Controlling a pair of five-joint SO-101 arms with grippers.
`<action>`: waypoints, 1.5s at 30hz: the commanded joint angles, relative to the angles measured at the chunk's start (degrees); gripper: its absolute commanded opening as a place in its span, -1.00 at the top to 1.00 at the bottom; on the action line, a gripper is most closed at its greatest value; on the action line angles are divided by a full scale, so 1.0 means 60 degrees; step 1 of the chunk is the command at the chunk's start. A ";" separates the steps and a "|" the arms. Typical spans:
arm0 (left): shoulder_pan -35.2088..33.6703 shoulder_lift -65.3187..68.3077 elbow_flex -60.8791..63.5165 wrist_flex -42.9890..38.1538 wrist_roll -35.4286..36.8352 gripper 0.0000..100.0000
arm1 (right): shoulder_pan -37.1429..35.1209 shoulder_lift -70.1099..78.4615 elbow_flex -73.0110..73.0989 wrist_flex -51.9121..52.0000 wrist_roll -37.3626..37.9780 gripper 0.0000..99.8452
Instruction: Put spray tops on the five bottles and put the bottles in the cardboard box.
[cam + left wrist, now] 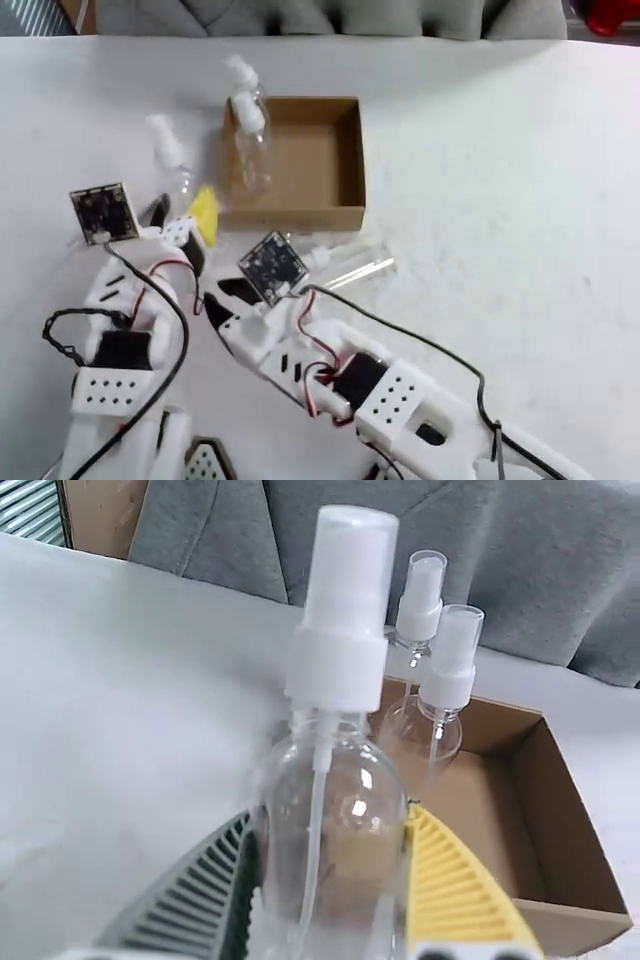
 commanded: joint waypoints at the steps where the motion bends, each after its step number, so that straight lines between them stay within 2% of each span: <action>1: 0.0652 -0.0051 -0.0982 0.0674 0.0073 0.95 | -0.0051 -0.0168 0.0132 -0.0974 -0.0044 0.90; 12: 0.1282 -0.0388 -0.0982 0.0762 0.0059 0.95 | -0.0051 -0.0242 0.0308 -0.1194 -0.0044 0.90; 18: 0.1238 -0.2147 -0.0923 0.1802 0.0029 0.95 | -0.0022 -0.0256 0.0308 -0.1165 -0.0029 0.90; 25: 0.1766 -0.3509 -0.0527 0.2784 -0.1348 0.95 | -0.0051 -0.0271 0.0454 -0.1179 0.0029 0.90; 31: 0.1824 -0.4286 -0.0190 0.2857 -0.1363 0.95 | 0.0007 -0.0271 0.0454 -0.1194 0.0029 0.90; 35: 0.1839 -0.4711 -0.0176 0.3399 -0.1363 0.95 | 0.0022 -0.0271 0.0454 -0.1209 0.0029 0.90; 45: 0.2322 -0.5341 -0.0103 0.4000 -0.1407 0.95 | 0.0681 -0.0271 0.0440 -0.1253 0.0029 0.90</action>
